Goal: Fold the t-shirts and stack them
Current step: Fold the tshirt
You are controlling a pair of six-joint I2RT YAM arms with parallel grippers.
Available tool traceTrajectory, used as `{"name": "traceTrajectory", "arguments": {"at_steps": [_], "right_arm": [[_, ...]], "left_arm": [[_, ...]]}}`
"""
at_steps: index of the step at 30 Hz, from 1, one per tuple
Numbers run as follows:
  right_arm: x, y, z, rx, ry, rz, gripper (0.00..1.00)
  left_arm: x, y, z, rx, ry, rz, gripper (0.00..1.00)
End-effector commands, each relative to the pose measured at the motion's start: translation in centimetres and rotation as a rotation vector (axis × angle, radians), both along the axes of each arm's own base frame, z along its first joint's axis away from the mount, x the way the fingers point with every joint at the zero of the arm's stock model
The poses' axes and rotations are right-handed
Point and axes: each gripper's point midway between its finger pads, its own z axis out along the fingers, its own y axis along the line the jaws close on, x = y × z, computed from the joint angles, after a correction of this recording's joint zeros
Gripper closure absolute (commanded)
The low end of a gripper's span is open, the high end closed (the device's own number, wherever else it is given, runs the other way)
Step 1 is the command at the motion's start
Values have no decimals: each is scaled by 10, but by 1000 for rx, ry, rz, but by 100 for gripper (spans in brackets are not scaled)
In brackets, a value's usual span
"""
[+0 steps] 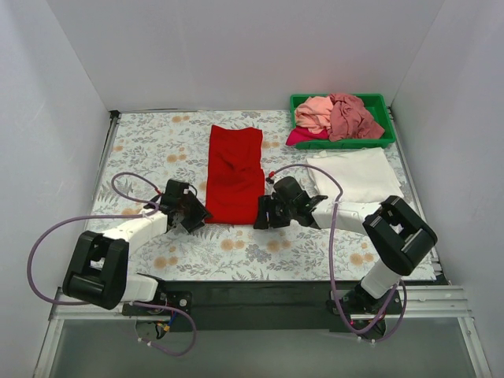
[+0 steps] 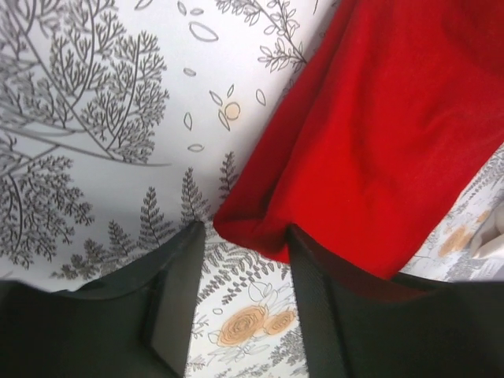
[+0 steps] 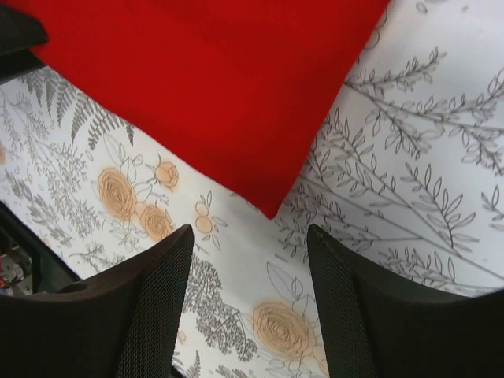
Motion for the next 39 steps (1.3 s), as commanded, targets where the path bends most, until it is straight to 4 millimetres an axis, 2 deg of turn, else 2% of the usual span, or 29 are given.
{"name": "traceTrajectory", "arguments": {"at_steps": [1,5,6,8,9,13,22,23,25,26,28,30,31,32,34,35,36,37,39], "right_arm": [[21,15,12,35,-46,-24,37],[24,18,8,29,-41,-23,50],[23,18,4,20,-36,-21,56],[22,17,-2,8,-23,-27,60],[22,15,-5,3,-19,-27,66],[21,15,-9,-1,-7,-26,74],[28,15,-7,-11,-41,-22,75],[28,14,-8,-12,-43,-20,79],[25,15,-6,-4,-41,5,98],[23,15,-5,2,-44,17,99],[13,14,-6,12,-30,48,99],[5,13,4,39,-44,78,99],[-7,8,0,37,-28,94,99],[-14,11,14,62,-61,119,99],[-31,7,18,68,-70,150,99],[-43,10,30,91,-97,182,99],[-50,10,35,93,-100,193,99],[-58,3,32,61,-92,194,99],[-73,9,49,81,-131,214,99]], "left_arm": [[-5,11,-21,74,56,17,57],[-11,10,-28,66,81,8,74],[-11,11,-29,72,78,10,81],[-14,11,-29,66,79,4,93],[-16,10,-30,62,82,-2,100],[-24,9,-31,45,84,-7,100],[-34,12,-28,35,60,-3,100],[-34,13,-27,37,60,-1,100],[-37,13,-28,38,69,-3,100],[-38,13,-26,35,65,-4,100],[-42,11,-24,18,69,-14,100],[-49,9,-18,-6,54,-21,100],[-52,9,-14,-17,48,-24,100],[-52,6,-4,-36,13,-30,100],[-59,4,8,-68,-3,-31,100],[-62,2,14,-81,-19,-35,100],[-64,1,30,-105,-67,-34,100],[-67,0,38,-127,-84,-27,100],[-72,-1,60,-159,-139,-25,100]]}}
